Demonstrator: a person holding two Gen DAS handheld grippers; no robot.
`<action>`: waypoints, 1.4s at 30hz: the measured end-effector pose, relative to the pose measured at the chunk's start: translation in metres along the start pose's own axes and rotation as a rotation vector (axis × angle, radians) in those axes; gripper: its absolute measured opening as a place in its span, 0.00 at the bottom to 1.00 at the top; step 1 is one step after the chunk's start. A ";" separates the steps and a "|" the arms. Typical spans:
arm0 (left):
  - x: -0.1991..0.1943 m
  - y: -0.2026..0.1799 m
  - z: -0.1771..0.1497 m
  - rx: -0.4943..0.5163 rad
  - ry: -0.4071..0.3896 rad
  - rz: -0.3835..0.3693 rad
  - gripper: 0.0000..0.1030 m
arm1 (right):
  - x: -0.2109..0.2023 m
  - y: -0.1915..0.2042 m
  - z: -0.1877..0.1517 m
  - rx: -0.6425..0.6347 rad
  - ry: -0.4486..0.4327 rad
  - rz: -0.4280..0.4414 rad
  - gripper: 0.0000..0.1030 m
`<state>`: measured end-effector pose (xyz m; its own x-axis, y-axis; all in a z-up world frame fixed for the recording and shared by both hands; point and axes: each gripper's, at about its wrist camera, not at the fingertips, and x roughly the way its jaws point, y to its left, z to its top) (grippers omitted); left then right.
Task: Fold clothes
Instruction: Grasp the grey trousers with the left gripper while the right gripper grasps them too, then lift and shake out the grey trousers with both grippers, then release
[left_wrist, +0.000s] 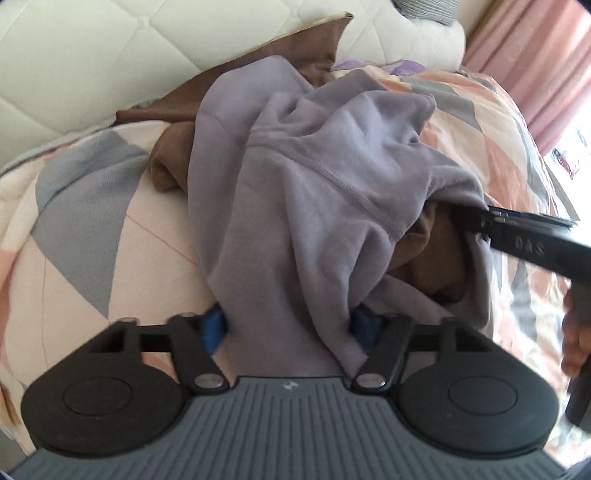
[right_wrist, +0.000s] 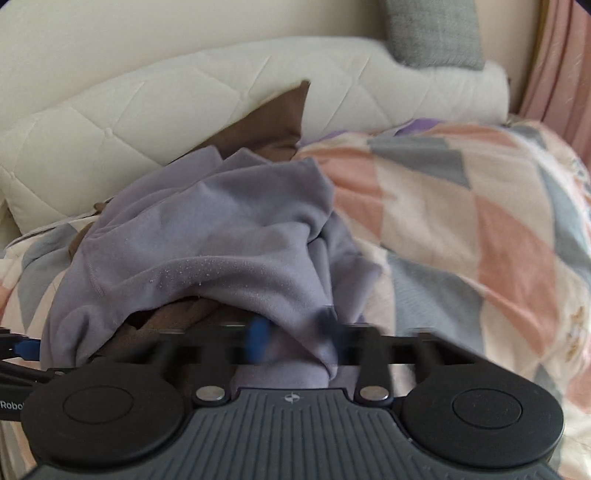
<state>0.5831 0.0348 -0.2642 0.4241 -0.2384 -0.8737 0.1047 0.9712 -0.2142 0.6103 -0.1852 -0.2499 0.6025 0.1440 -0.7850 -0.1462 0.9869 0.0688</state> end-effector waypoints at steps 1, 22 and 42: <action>-0.003 0.000 0.001 0.014 -0.008 0.004 0.41 | -0.005 -0.002 -0.001 0.013 -0.022 0.003 0.10; -0.227 -0.171 -0.125 0.582 -0.329 -0.213 0.21 | -0.396 -0.061 -0.188 0.384 -0.535 -0.312 0.00; -0.266 -0.321 -0.440 0.961 -0.058 -0.377 0.11 | -0.615 -0.070 -0.591 0.797 -0.154 -0.714 0.08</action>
<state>0.0407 -0.2133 -0.1550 0.2548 -0.5516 -0.7943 0.9034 0.4288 -0.0080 -0.2135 -0.3863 -0.1357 0.4464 -0.5310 -0.7202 0.7969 0.6020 0.0501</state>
